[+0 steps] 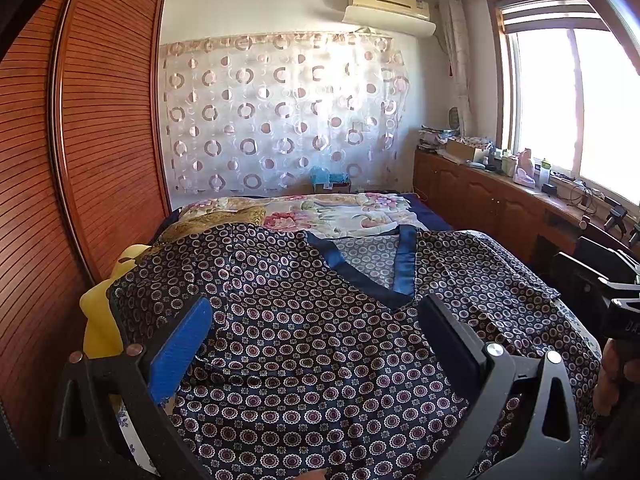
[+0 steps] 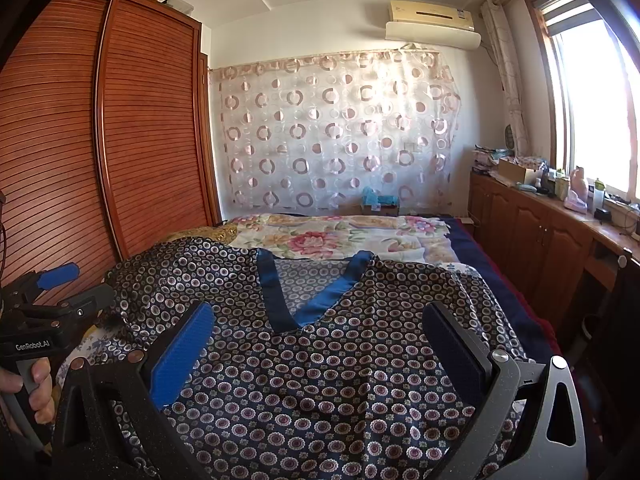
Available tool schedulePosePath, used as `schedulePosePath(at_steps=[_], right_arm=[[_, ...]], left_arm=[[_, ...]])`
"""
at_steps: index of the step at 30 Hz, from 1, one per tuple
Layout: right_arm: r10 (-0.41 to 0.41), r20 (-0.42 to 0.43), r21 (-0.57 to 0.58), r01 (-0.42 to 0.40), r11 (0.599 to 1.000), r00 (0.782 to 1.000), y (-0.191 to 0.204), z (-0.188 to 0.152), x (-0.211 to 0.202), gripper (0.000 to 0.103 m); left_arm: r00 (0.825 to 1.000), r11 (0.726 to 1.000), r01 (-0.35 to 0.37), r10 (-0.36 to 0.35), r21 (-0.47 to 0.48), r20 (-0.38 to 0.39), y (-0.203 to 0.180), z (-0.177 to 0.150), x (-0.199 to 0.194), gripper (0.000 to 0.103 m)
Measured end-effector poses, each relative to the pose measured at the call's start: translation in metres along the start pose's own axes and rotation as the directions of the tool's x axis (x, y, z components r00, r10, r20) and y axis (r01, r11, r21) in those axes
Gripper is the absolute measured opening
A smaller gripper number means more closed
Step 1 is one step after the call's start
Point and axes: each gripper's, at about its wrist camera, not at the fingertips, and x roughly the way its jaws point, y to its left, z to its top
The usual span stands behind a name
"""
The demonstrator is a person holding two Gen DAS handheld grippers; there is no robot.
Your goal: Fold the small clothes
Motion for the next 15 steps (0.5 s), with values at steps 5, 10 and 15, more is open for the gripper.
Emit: schedulePosePath(at_steps=[5,10,15], right_arm=[[0.001,0.0,0.0,-0.001,1.0,1.0,0.0001,0.0001,-0.0001,0.103],[0.001,0.002,0.002,-0.001,1.0,1.0,0.0001,0.0012,0.0005,0.103],[0.004,0.006,0.002,-0.004,1.0,1.0,0.0006,0.0008,0.0005,0.103]], left_arm=[[1.0,1.0,0.001,-0.001,0.003,0.004,0.0019,-0.0004,-0.0011,0.103],[1.0,1.0,0.0,0.0,0.003,0.006,-0.0032,0.006,-0.0051,0.103],[1.0,1.0,0.001,-0.001,0.007,0.012,-0.005,0.0082,-0.0078,0.103]])
